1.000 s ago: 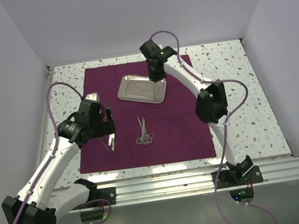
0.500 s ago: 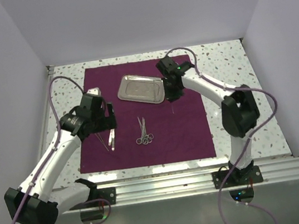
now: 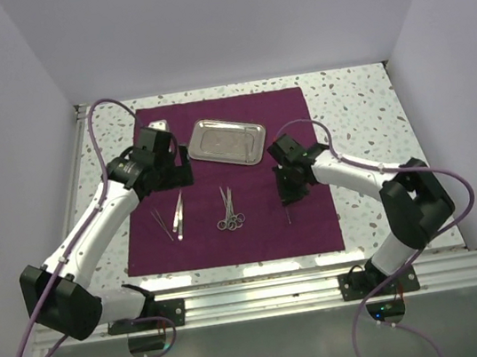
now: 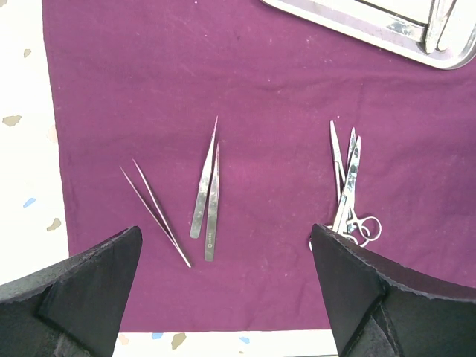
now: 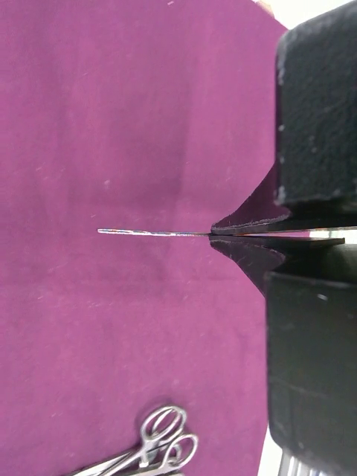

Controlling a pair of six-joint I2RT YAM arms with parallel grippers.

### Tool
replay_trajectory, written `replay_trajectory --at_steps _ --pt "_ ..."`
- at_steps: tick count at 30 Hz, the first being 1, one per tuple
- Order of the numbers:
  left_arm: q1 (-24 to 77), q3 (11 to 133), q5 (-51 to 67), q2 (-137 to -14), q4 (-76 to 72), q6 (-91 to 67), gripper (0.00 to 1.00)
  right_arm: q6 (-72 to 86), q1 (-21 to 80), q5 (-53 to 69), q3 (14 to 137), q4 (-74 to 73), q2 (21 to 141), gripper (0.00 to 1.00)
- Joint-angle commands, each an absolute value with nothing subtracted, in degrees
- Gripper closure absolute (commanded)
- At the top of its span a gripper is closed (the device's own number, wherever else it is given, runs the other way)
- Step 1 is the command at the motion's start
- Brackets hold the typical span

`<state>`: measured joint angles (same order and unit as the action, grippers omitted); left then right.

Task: Open and lay out the surgical kit
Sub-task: Place the medical item in the surgical kit, then pick up the medical item from the container.

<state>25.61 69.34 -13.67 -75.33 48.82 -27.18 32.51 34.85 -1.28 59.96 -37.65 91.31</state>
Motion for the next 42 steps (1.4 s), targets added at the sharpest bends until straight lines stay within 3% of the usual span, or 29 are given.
replay_trajectory --at_steps 1,3,4,5,7,8,14,29,42 --pt "25.31 71.81 -13.53 -75.15 47.9 -26.01 0.0 32.96 34.72 -0.79 60.99 -32.25 92.54 1.0" --pt "25.31 71.54 -14.06 -74.88 48.6 -26.28 0.0 32.52 34.8 -1.75 62.74 -33.65 93.34 0.94" --pt "25.31 71.46 -14.24 -74.45 48.78 -26.37 0.0 32.43 34.72 -3.32 63.54 -34.53 93.69 0.66" --pt "25.31 71.11 -14.5 -74.18 48.95 -26.54 0.0 31.91 34.8 -3.86 65.02 -36.19 94.04 0.53" --pt "25.31 70.58 -15.03 -73.31 49.04 -26.89 0.0 31.2 34.72 -4.48 66.88 -37.17 94.13 0.33" --pt "25.31 70.05 -15.12 -73.04 49.22 -27.24 0.0 30.51 34.8 -4.83 69.67 -38.31 94.39 0.31" --pt "25.31 68.64 -15.64 -71.19 50.01 -28.56 0.0 27.87 34.28 -7.2 87.31 -41.4 99.83 0.3" --pt "25.31 66.27 -17.31 -64.87 55.1 -31.37 0.01 26.11 28.04 -7.47 137.68 -52.2 139.1 0.37" --pt "25.31 64.51 -20.65 -62.49 57.13 -31.2 0.01 25.05 27.95 -9.4 142.03 -49.84 147.03 0.37"
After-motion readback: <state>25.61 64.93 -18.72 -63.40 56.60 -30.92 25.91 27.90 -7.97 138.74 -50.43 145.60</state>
